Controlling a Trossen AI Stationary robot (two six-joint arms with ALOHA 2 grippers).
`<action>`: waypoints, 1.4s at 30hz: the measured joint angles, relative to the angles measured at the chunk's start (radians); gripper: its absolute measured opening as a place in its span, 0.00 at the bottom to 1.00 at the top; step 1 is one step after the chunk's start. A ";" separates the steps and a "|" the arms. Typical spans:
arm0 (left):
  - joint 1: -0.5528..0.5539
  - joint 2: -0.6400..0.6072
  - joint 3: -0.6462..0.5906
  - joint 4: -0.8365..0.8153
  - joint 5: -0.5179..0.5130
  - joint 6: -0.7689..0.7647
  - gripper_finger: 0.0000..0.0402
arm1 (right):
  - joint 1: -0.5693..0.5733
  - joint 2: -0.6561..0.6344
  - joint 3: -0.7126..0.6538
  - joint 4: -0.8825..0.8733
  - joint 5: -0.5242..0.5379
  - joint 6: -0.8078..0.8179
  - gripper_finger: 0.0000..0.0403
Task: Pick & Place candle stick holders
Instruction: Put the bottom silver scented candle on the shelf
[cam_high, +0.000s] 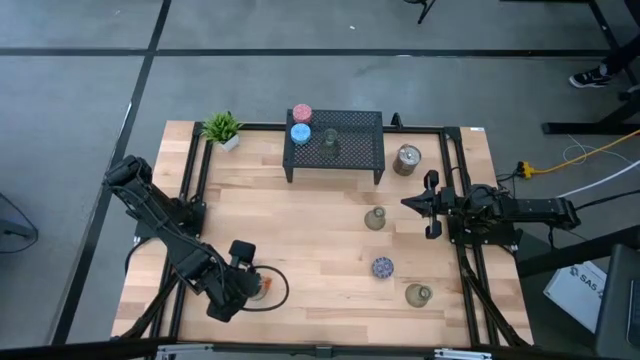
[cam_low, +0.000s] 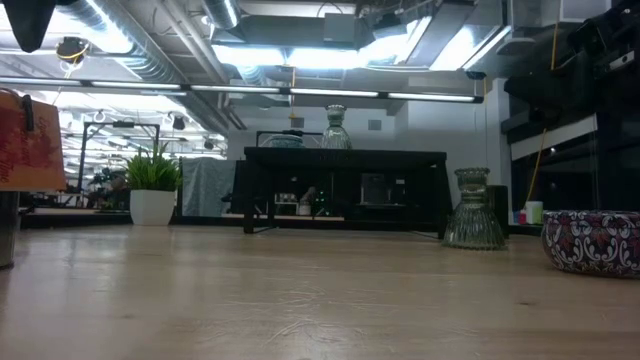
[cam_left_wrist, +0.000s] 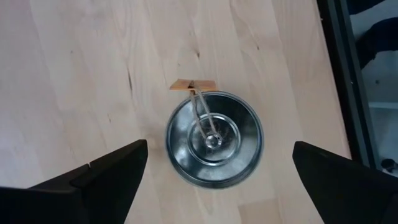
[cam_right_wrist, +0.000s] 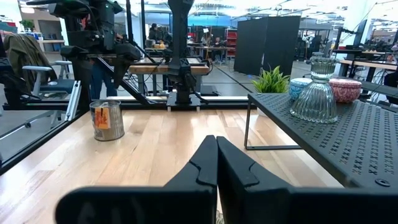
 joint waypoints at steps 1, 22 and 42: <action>0.000 0.000 0.000 0.000 0.005 0.000 1.00 | 0.000 0.000 0.000 0.000 0.000 0.000 0.00; 0.000 -0.017 -0.067 0.054 0.076 -0.009 1.00 | 0.000 0.000 0.000 0.000 0.000 0.000 0.00; 0.032 -0.063 -0.181 0.193 0.084 0.016 1.00 | 0.000 0.000 0.000 0.000 0.000 0.000 0.00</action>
